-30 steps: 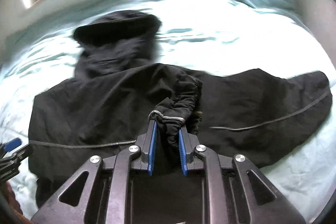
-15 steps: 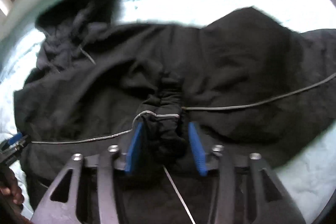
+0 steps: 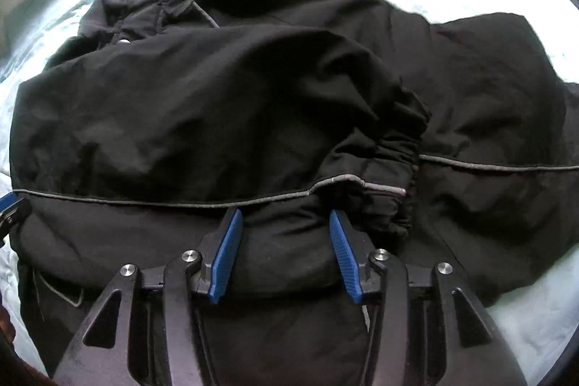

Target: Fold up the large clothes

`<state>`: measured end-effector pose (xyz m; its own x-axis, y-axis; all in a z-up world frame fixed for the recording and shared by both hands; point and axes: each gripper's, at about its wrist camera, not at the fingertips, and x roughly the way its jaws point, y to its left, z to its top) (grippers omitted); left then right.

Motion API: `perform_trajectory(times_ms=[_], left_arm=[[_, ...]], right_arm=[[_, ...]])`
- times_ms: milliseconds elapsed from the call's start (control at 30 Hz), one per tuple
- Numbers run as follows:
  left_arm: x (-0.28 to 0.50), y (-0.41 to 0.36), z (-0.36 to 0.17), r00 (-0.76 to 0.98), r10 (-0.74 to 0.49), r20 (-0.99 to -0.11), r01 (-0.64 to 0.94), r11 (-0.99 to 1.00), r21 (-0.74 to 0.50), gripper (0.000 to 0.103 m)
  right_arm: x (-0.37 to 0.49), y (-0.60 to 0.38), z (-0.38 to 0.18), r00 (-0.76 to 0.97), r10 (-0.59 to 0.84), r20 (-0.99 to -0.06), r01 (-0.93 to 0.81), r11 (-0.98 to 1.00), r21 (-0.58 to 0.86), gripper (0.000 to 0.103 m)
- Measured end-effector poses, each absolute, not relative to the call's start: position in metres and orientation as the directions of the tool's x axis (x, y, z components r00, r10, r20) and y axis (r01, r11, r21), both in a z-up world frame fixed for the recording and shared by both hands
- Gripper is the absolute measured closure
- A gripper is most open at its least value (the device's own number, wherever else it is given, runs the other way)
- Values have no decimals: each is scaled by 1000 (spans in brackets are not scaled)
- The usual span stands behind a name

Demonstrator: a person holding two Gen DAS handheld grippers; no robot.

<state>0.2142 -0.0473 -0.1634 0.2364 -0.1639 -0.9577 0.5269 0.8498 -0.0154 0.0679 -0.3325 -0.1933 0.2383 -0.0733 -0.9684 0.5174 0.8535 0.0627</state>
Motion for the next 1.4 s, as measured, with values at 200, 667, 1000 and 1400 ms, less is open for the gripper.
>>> perform_trajectory(times_ms=[200,667,1000,1400], left_arm=[[161,-14,-93,326,-221,-919,561,828,0,32],[3,-9,-30,396,-279,-875,584,812,6,31],[-87,-96,-35,353,-304,-885,507,857,-92,31],[-114,-198,-35,353,-252,-901,545,838,-21,31]], right_arm=[[15,-315,-105,373,-89,-923,539,831,137,51],[-197,-338,-58,338,-162,-927,711,690,138,50],[-296,-497,-39,337,-240,-910,775,620,123,50],[-297,-693,-36,411,-247,-877,814,532,232,48]])
